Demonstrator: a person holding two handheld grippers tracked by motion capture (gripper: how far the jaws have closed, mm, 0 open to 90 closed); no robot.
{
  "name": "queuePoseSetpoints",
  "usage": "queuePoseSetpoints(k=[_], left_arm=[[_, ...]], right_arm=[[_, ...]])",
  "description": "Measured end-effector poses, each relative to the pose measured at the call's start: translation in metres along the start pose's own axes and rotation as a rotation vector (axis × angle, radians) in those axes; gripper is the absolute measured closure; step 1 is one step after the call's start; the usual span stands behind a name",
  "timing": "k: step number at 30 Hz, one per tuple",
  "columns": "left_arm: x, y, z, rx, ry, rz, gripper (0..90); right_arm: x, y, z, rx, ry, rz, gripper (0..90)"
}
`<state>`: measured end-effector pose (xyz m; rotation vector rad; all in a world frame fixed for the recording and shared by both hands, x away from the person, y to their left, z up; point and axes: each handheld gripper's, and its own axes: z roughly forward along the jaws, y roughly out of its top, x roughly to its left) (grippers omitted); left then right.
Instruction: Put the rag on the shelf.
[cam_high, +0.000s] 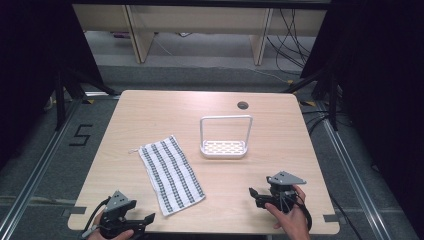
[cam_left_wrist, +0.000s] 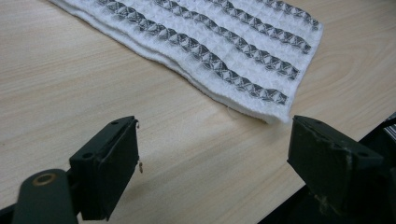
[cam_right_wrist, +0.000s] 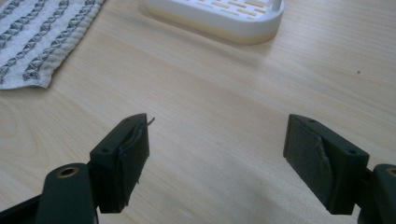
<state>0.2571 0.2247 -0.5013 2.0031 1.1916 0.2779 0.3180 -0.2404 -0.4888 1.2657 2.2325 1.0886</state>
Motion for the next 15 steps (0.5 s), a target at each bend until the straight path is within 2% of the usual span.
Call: queuePoseSetpoints(k=[3,4,9,10,11,12,15], left_arm=[[0.0,0.0,0.0,-0.004,0.0,0.0,15.3],[0.0,0.0,0.0,-0.005,0.002,0.002,15.3],[-0.003,0.0,0.002,-0.02,-0.004,0.008,15.4],[-0.003,0.0,0.002,-0.011,-0.002,0.018,15.4],[-0.003,0.0,0.002,-0.013,-0.004,0.018,15.4],[-0.005,0.0,0.003,-0.023,-0.004,-0.001,15.4],[-0.005,0.0,0.004,-0.03,-0.006,0.004,15.4]], right_arm=[[0.0,0.0,0.0,-0.008,0.005,-0.004,24.1],[0.003,0.0,-0.001,0.0,0.005,0.025,24.3],[0.005,0.002,0.0,-0.005,0.016,0.027,25.9],[0.003,0.003,0.001,-0.014,0.025,-0.004,26.6],[0.005,0.004,0.002,-0.022,0.033,-0.008,27.6],[0.008,0.005,0.003,-0.02,0.039,-0.019,27.7],[0.012,0.007,0.006,-0.014,0.055,-0.045,28.6]])
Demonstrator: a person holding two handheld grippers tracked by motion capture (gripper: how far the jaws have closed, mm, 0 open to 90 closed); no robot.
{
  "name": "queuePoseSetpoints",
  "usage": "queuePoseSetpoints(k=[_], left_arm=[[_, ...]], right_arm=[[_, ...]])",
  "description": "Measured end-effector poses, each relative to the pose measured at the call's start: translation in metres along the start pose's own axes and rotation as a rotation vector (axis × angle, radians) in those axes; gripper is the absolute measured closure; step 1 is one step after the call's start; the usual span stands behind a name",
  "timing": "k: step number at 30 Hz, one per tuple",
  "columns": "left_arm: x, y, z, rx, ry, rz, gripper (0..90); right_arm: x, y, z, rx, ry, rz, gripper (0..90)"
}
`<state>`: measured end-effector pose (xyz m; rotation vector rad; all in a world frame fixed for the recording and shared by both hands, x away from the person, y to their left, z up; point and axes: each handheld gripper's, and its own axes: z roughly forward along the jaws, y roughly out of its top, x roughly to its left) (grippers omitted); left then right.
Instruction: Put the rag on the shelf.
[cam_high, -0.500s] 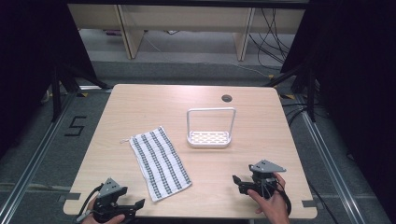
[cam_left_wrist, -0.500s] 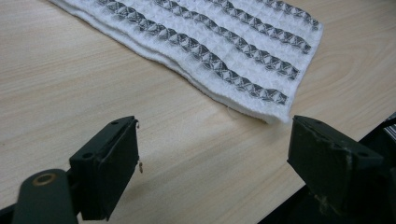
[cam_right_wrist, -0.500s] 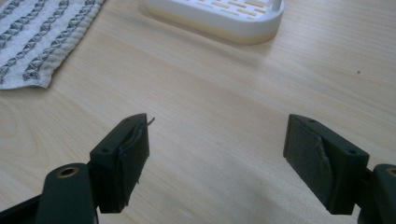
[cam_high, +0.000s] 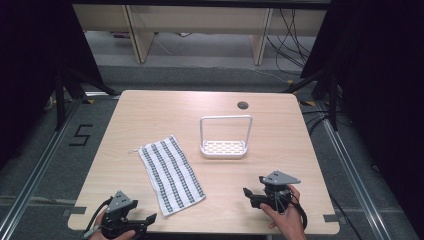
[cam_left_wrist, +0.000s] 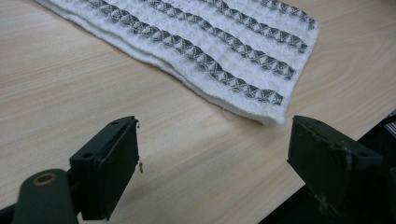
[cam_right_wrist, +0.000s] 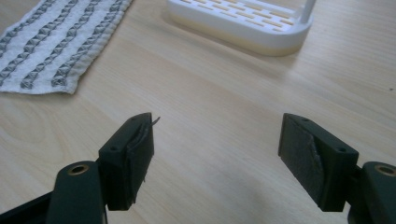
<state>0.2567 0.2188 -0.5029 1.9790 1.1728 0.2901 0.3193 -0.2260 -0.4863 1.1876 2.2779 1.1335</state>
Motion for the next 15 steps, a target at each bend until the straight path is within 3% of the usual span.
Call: queuePoseSetpoints(k=[3,4,6,15], left_arm=[[-0.001,0.0,0.001,0.001,0.005,0.0,15.4],[-0.001,0.001,0.001,0.005,0.003,0.008,15.4],[-0.003,0.0,0.002,-0.011,0.005,-0.009,15.5],[-0.009,0.002,0.008,0.001,0.007,0.012,17.0]], right_arm=[[0.004,0.001,0.001,0.0,0.01,0.003,29.3],[0.008,0.003,0.003,-0.006,0.033,-0.005,29.6],[0.01,0.004,0.003,0.0,0.025,-0.011,29.6],[0.028,0.016,0.015,-0.008,0.075,-0.11,31.7]])
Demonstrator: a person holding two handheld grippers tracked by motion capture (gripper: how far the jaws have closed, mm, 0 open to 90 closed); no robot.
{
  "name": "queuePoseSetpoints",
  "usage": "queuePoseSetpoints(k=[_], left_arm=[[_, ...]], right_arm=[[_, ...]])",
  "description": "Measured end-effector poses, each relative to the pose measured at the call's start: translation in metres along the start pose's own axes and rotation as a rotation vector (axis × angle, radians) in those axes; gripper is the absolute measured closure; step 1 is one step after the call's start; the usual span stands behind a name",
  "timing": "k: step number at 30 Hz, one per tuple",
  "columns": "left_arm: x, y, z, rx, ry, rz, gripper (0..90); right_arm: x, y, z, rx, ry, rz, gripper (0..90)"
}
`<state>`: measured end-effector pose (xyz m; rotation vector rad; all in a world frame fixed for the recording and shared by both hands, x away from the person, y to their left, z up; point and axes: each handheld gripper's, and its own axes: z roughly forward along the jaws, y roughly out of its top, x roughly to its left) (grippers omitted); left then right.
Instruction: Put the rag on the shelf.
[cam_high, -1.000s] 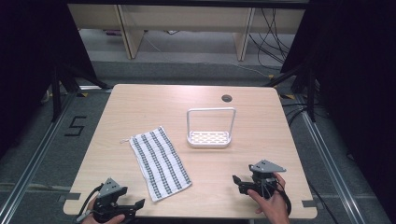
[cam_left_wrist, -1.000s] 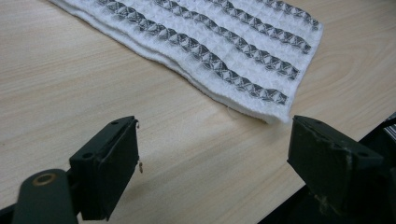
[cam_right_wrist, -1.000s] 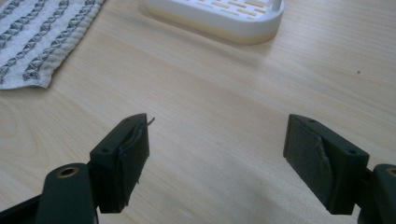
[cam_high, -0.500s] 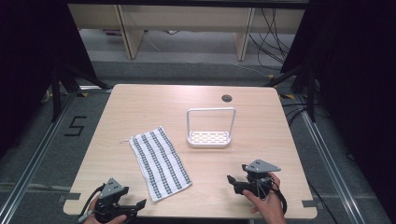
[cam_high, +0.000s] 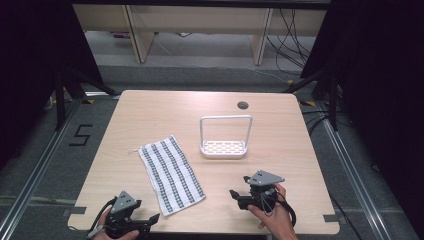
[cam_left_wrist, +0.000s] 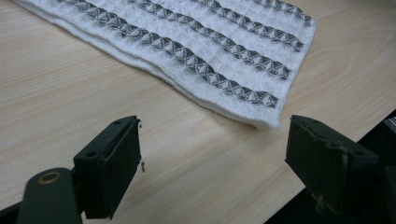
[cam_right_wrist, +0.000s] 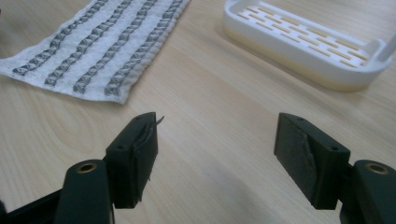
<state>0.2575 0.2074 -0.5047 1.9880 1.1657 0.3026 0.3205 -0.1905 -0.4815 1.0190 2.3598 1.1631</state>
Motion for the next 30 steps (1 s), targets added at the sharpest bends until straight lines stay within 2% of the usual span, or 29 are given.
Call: queuePoseSetpoints(k=[2,4,7,9,11,12,13,14,15,16,20,21,23,25,26,27,28,29,30], left_arm=[[-0.002,0.001,0.001,0.002,-0.003,0.003,17.9],[-0.004,0.001,0.002,0.004,-0.009,0.018,18.3],[-0.007,0.0,0.004,0.003,-0.019,0.03,18.7],[-0.009,0.001,0.005,0.006,-0.023,0.037,19.3],[-0.01,0.002,0.006,0.014,-0.02,0.052,20.6],[-0.013,0.002,0.006,0.011,-0.029,0.043,21.0],[-0.013,0.003,0.007,0.018,-0.03,0.052,21.4],[-0.015,0.004,0.007,0.025,-0.037,0.064,22.8],[-0.017,0.004,0.009,0.015,-0.043,0.058,23.8],[-0.017,0.005,0.009,0.019,-0.042,0.07,25.1],[-0.018,0.006,0.01,0.017,-0.054,0.071,27.8],[-0.019,0.006,0.011,0.016,-0.052,0.074,30.6],[-0.02,0.007,0.012,0.015,-0.058,0.079,33.2],[-0.02,0.008,0.013,0.027,-0.052,0.102,34.6],[-0.022,0.009,0.014,0.028,-0.06,0.098,35.1],[-0.021,0.009,0.014,0.04,-0.058,0.115,35.7],[-0.022,0.01,0.015,0.047,-0.054,0.115,36.4],[-0.023,0.011,0.016,0.047,-0.055,0.128,37.2],[-0.024,0.011,0.017,0.048,-0.06,0.123,38.1]], right_arm=[[0.004,0.002,0.004,0.009,0.014,-0.003,32.2],[0.01,0.005,0.009,0.012,0.061,-0.021,32.6],[0.016,0.007,0.011,0.016,0.062,-0.018,33.0],[0.021,0.009,0.014,0.018,0.066,-0.035,33.7],[0.025,0.01,0.017,0.034,0.083,-0.031,34.5],[0.026,0.011,0.019,0.031,0.086,-0.044,34.6],[0.028,0.012,0.022,0.032,0.107,-0.06,35.1],[0.033,0.014,0.024,0.043,0.122,-0.049,36.2],[0.034,0.015,0.025,0.034,0.116,-0.058,36.4],[0.036,0.016,0.026,0.036,0.118,-0.071,36.8],[0.039,0.018,0.029,0.038,0.132,-0.071,38.2],[0.039,0.02,0.032,0.038,0.137,-0.085,39.0],[0.041,0.02,0.033,0.045,0.138,-0.072,39.1],[0.042,0.021,0.036,0.051,0.14,-0.082,39.1],[0.042,0.022,0.038,0.047,0.139,-0.093,39.0],[0.043,0.022,0.04,0.05,0.14,-0.081,39.1],[0.044,0.023,0.041,0.053,0.142,-0.08,39.1],[0.044,0.024,0.043,0.051,0.139,-0.096,39.2],[0.045,0.025,0.043,0.058,0.141,-0.087,39.5]])
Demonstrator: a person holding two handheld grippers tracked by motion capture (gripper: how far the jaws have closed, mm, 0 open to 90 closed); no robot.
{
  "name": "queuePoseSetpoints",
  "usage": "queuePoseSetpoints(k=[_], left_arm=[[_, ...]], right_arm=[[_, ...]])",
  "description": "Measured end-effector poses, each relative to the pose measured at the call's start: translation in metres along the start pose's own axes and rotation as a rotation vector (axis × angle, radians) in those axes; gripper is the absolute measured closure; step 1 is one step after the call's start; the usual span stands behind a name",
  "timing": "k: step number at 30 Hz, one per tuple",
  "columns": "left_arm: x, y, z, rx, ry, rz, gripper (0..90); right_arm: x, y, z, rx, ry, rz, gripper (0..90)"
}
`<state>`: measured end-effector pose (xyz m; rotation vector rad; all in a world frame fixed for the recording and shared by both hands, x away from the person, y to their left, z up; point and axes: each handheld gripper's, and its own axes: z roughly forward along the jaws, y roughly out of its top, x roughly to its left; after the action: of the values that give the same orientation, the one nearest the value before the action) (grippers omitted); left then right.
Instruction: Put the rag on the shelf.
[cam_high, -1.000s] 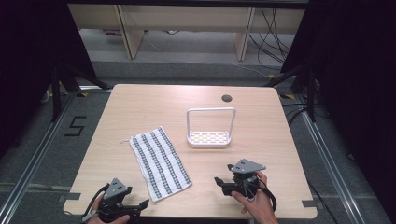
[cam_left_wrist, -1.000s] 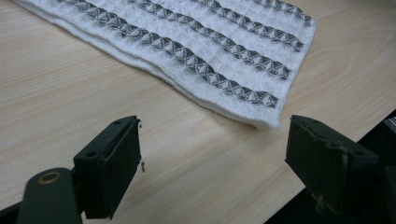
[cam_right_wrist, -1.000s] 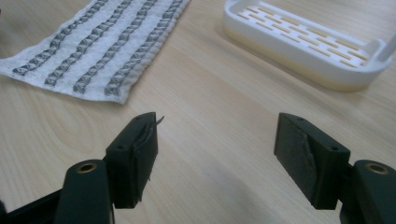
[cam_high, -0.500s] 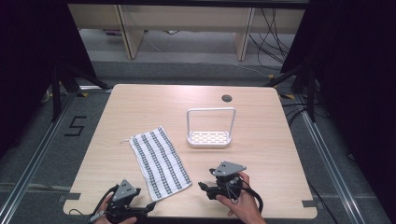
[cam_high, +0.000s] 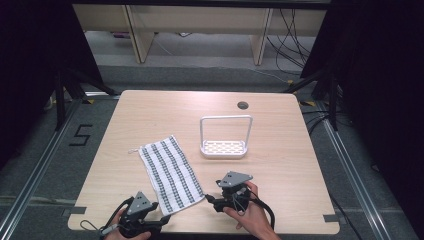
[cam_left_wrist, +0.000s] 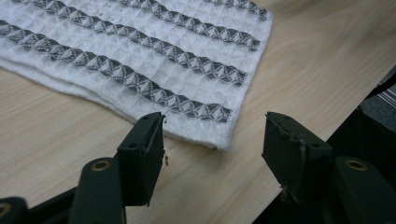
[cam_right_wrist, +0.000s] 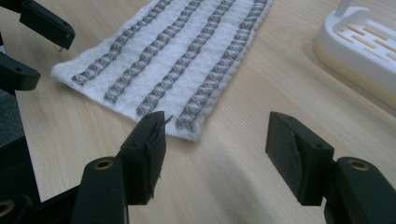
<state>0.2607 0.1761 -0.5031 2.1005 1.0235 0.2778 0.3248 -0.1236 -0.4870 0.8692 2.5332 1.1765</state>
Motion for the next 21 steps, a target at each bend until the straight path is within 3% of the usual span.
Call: queuePoseSetpoints(k=[2,3,5,6,9,10,12,14,21], left_arm=[[-0.002,0.001,0.002,0.004,0.001,0.007,39.3],[-0.002,0.003,0.003,0.017,-0.005,0.031,39.6],[-0.004,0.003,0.004,0.024,-0.011,0.024,40.5],[-0.004,0.004,0.005,0.032,-0.007,0.057,41.1],[-0.005,0.006,0.007,0.028,0.003,0.054,41.8],[-0.005,0.007,0.008,0.029,-0.005,0.046,43.7],[-0.004,0.008,0.01,0.028,0.011,0.048,44.3],[-0.004,0.009,0.011,0.031,0.003,0.053,45.5],[-0.003,0.009,0.011,0.058,0.01,0.064,46.2]], right_arm=[[0.002,0.004,0.005,0.002,0.007,-0.026,40.6],[0.004,0.005,0.007,0.008,0.008,-0.016,41.0],[0.004,0.006,0.008,0.01,0.005,-0.03,41.7],[0.005,0.008,0.012,0.018,0.01,-0.037,42.6],[0.006,0.01,0.015,0.025,0.013,-0.04,43.7],[0.006,0.012,0.02,0.028,0.023,-0.06,45.1],[0.009,0.013,0.024,0.031,0.015,-0.044,45.9],[0.009,0.014,0.027,0.055,0.021,-0.065,46.3],[0.011,0.015,0.034,0.069,0.012,-0.06,46.7]])
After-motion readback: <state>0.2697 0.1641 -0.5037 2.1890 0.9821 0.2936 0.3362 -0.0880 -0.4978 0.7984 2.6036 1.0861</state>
